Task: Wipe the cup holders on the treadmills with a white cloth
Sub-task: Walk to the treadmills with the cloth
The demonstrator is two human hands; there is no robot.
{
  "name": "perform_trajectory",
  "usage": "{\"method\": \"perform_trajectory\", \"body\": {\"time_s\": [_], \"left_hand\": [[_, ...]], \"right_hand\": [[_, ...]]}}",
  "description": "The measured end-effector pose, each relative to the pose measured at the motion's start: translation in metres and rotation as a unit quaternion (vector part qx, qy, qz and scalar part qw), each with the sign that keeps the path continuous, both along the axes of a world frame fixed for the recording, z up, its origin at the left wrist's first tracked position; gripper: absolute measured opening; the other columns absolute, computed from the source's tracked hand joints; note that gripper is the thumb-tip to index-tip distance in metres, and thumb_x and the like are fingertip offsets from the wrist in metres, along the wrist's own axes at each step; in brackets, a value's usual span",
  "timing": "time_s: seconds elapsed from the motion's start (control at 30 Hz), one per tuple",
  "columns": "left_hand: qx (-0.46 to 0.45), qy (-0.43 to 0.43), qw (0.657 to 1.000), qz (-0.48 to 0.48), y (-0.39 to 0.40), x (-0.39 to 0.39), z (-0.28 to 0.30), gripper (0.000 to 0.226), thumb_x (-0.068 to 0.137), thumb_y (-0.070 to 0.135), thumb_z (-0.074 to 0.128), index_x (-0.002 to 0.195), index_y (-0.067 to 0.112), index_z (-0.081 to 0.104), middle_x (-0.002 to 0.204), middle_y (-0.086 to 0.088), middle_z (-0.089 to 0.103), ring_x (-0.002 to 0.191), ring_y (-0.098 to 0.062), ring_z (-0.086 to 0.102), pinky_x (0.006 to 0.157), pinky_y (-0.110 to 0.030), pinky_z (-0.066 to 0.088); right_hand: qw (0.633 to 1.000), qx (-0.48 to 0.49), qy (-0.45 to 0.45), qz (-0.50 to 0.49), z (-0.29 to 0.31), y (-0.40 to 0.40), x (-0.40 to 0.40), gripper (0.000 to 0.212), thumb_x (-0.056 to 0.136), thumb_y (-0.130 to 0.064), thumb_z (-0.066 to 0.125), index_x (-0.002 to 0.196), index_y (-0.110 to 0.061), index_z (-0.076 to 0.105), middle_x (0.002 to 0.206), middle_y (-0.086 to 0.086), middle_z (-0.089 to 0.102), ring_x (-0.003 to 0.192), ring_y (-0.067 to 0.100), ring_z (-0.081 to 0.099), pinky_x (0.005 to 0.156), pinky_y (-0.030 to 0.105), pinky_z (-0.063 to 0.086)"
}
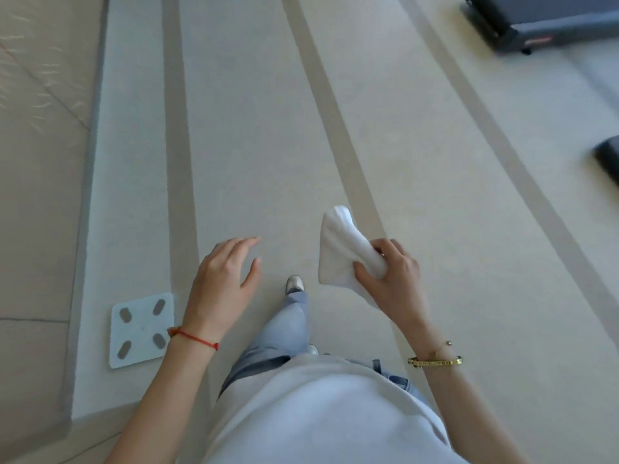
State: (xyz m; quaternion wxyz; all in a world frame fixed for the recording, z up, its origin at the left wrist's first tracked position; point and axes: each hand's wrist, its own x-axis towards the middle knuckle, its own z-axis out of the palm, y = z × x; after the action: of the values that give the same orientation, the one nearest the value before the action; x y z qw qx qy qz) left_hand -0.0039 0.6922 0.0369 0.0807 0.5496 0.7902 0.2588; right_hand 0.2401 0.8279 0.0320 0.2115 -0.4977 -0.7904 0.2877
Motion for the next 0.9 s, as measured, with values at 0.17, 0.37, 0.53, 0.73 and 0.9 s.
{"method": "perform_trajectory", "body": {"time_s": [0.17,0.37,0.53,0.73,0.9], "left_hand": [[-0.012,-0.001,0.995,-0.1,0.12,-0.002,-0.01,0.039,0.094,0.028,0.046,0.123,0.01,0.065,0.117,-0.005,0.067,0.109,-0.024,0.062,0.097,-0.037,0.048],[0.001,0.007,0.983,-0.181,0.289,-0.001,-0.003,0.041,0.093,0.031,0.045,0.122,0.011,0.066,0.116,-0.005,0.068,0.108,-0.022,0.061,0.095,-0.036,0.048],[0.006,0.007,0.972,-0.236,0.426,0.005,0.012,0.041,0.093,0.031,0.045,0.123,0.012,0.065,0.118,-0.004,0.067,0.11,-0.021,0.06,0.096,-0.035,0.048],[-0.016,0.013,0.949,-0.315,0.568,0.03,0.018,0.041,0.094,0.032,0.044,0.124,0.012,0.064,0.12,-0.004,0.066,0.111,-0.023,0.06,0.097,-0.038,0.049],[-0.026,0.012,0.937,-0.348,0.674,0.068,0.009,0.042,0.094,0.033,0.044,0.125,0.014,0.064,0.121,-0.003,0.066,0.114,-0.021,0.059,0.098,-0.034,0.046]], "right_hand": [[0.996,-0.019,-0.008,-0.091,-0.01,0.073,0.016,0.022,0.079,-0.03,0.07,0.095,-0.019,0.06,0.089,-0.007,0.057,0.077,0.016,0.053,0.062,0.025,0.036],[0.985,-0.008,-0.008,-0.17,-0.006,0.194,0.02,0.021,0.08,-0.029,0.069,0.097,-0.019,0.06,0.09,-0.009,0.058,0.077,0.015,0.054,0.062,0.026,0.037],[0.975,0.005,0.003,-0.224,0.006,0.304,0.028,0.021,0.08,-0.029,0.069,0.097,-0.021,0.06,0.089,-0.01,0.057,0.077,0.014,0.054,0.064,0.027,0.038],[0.955,0.011,0.007,-0.295,0.009,0.403,0.052,0.02,0.08,-0.027,0.069,0.097,-0.019,0.061,0.089,-0.01,0.057,0.078,0.012,0.052,0.065,0.026,0.037],[0.942,0.01,0.003,-0.334,-0.004,0.489,0.086,0.021,0.08,-0.027,0.069,0.097,-0.018,0.061,0.088,-0.008,0.057,0.077,0.013,0.053,0.064,0.029,0.042]]}}
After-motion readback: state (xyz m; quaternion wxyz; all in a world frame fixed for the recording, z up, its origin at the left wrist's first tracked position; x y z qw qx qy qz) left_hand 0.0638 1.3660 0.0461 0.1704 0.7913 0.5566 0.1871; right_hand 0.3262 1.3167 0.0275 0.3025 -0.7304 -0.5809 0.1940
